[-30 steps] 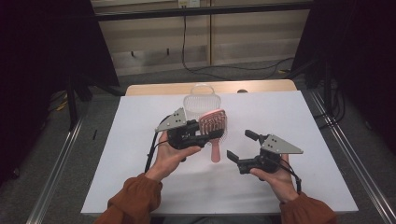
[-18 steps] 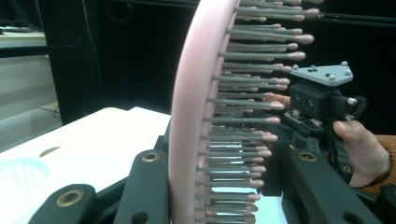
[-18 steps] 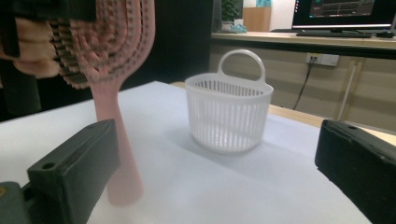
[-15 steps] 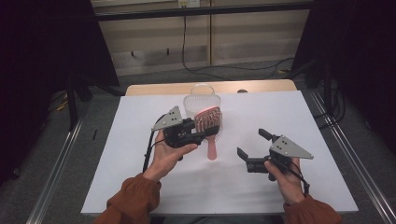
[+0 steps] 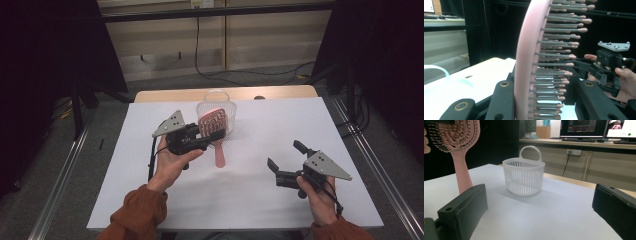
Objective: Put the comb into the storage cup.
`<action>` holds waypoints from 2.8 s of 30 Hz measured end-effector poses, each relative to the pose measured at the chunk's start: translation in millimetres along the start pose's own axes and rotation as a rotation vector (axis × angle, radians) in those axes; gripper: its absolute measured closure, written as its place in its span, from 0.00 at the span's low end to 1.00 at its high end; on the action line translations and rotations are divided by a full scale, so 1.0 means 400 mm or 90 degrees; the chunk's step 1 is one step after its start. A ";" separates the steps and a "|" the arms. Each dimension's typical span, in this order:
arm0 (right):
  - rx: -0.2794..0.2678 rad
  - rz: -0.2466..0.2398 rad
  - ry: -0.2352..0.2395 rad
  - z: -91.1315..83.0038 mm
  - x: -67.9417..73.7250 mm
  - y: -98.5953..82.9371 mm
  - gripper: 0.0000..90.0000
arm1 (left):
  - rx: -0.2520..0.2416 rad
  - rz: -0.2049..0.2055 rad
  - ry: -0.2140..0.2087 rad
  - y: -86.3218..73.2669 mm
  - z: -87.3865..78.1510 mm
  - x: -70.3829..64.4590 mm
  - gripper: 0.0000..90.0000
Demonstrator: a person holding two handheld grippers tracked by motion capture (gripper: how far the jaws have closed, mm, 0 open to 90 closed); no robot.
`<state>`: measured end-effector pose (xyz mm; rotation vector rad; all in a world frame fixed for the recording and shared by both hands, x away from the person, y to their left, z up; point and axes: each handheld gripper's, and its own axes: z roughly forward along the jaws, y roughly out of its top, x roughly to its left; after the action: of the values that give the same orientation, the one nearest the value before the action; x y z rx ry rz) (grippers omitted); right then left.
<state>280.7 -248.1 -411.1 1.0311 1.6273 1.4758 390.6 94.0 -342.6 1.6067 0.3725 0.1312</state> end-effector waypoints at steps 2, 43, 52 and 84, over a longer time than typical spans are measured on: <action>-0.002 -0.002 -0.003 -0.003 -0.002 0.000 0.00 | -0.006 -0.001 0.000 0.010 -0.010 0.003 0.71; -0.007 -0.005 -0.120 -0.140 -0.075 -0.054 0.00 | -0.042 0.035 0.111 0.105 -0.057 0.075 0.71; -0.005 -0.016 -0.106 -0.132 -0.077 -0.057 0.00 | -0.059 0.023 0.134 0.133 -0.043 0.108 0.71; 0.002 -0.019 -0.095 -0.128 -0.071 -0.062 0.00 | -0.062 0.048 0.193 0.179 0.050 0.197 0.71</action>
<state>244.7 -296.7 -430.7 1.0866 1.5332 1.3441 481.8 97.9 -284.6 1.5066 0.5316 0.4478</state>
